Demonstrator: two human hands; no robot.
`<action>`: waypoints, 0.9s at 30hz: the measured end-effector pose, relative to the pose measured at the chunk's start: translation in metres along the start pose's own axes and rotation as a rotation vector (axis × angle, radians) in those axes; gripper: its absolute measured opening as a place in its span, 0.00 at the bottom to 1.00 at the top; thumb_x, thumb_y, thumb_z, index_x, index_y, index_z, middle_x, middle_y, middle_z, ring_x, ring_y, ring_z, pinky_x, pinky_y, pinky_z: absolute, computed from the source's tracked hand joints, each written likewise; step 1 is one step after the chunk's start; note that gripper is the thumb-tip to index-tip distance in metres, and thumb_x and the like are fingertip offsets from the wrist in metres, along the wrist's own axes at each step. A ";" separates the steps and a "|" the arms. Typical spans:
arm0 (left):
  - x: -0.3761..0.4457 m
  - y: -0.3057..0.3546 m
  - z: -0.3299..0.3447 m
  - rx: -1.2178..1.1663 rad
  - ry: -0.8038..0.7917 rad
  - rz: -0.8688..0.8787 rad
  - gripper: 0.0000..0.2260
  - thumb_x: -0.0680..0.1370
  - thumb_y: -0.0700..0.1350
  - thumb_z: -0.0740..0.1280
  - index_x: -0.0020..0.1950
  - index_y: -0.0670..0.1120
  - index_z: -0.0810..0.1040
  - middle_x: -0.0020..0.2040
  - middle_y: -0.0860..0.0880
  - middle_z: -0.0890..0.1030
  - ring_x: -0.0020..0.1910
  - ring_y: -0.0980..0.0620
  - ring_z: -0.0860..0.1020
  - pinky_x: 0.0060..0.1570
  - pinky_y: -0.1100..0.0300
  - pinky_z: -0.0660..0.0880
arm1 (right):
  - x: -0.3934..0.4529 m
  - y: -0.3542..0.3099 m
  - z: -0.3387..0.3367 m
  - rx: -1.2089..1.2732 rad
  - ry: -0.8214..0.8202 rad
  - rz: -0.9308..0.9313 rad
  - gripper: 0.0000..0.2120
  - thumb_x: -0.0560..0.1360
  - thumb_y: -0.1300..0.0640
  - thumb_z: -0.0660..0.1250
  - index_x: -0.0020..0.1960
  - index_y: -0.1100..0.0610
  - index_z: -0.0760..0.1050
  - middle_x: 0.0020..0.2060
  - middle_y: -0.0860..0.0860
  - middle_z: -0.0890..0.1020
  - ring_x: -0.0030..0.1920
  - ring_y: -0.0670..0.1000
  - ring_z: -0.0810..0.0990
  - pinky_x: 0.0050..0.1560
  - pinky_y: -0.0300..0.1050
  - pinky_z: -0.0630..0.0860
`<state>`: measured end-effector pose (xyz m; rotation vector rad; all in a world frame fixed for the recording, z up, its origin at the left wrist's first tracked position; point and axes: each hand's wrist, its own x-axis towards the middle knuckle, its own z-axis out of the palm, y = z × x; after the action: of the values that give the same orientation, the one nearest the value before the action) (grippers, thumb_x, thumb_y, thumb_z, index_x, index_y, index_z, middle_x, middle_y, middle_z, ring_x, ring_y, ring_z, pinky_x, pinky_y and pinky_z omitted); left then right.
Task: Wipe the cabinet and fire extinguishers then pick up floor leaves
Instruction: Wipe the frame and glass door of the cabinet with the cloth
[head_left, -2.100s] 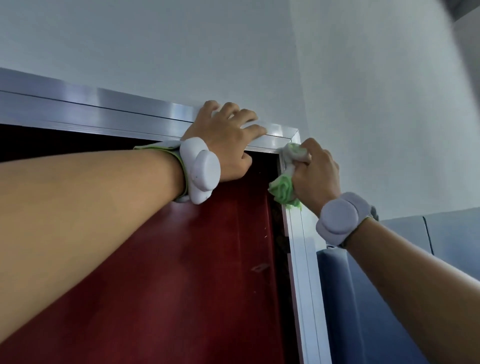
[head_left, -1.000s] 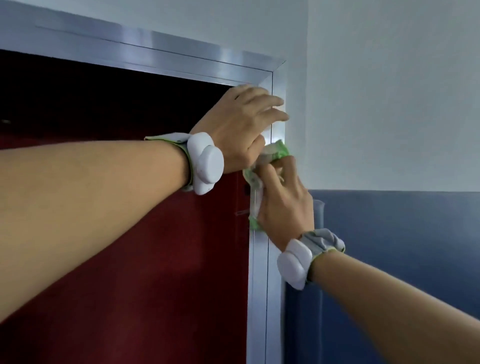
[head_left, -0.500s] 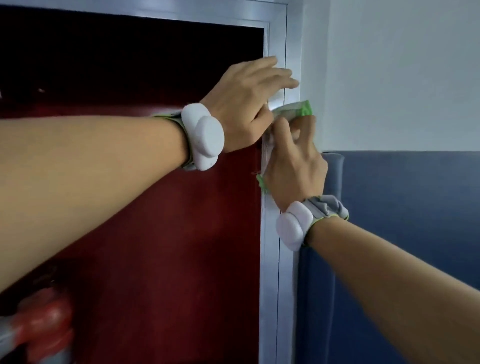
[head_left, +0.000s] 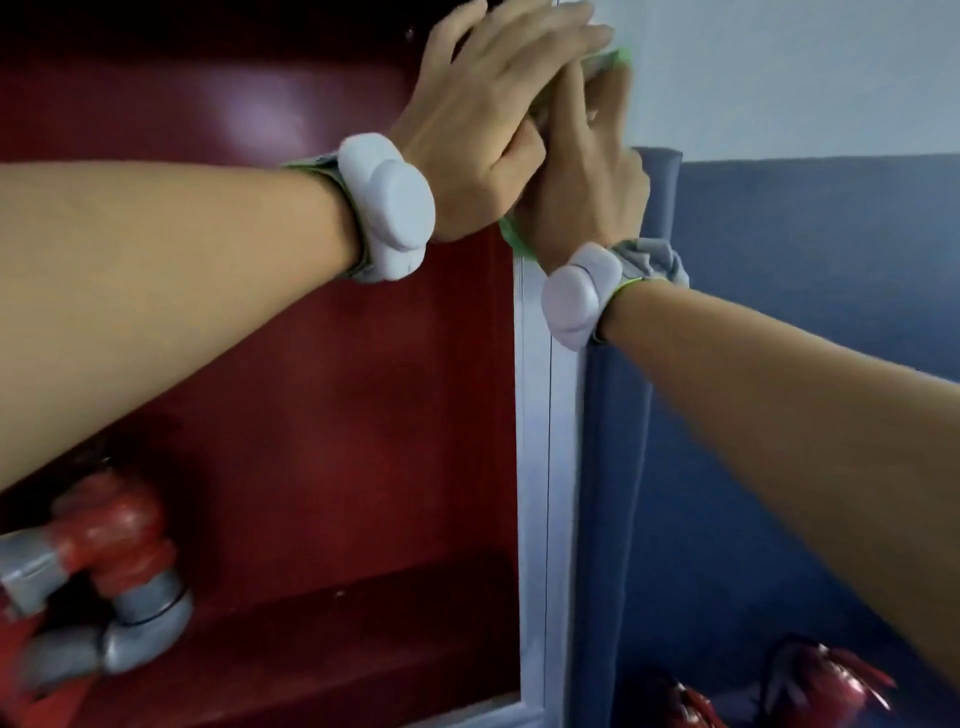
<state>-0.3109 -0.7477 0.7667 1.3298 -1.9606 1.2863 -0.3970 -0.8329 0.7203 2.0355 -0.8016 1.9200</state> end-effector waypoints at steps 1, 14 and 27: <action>-0.005 0.001 0.004 -0.048 0.026 0.000 0.27 0.74 0.40 0.56 0.74 0.47 0.69 0.75 0.51 0.69 0.75 0.52 0.65 0.75 0.46 0.57 | -0.006 -0.002 0.005 -0.006 0.040 0.022 0.23 0.72 0.52 0.61 0.66 0.46 0.64 0.64 0.55 0.71 0.44 0.58 0.79 0.29 0.39 0.57; -0.132 0.054 0.095 0.142 -0.288 0.296 0.27 0.73 0.40 0.58 0.74 0.46 0.71 0.77 0.45 0.67 0.79 0.41 0.59 0.75 0.31 0.48 | -0.307 0.068 0.016 -0.052 -0.384 -0.131 0.19 0.67 0.66 0.61 0.57 0.55 0.67 0.48 0.58 0.65 0.30 0.59 0.73 0.23 0.46 0.73; -0.157 0.082 0.088 -0.156 -0.214 0.093 0.31 0.73 0.34 0.56 0.78 0.42 0.62 0.78 0.45 0.64 0.80 0.44 0.57 0.78 0.40 0.50 | -0.220 0.045 0.009 0.105 -0.193 -0.042 0.08 0.76 0.60 0.60 0.55 0.55 0.72 0.50 0.57 0.74 0.36 0.56 0.74 0.30 0.45 0.70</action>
<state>-0.3032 -0.7413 0.5690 1.3604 -2.2423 1.0416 -0.4119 -0.8244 0.4963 2.3086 -0.7063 1.7990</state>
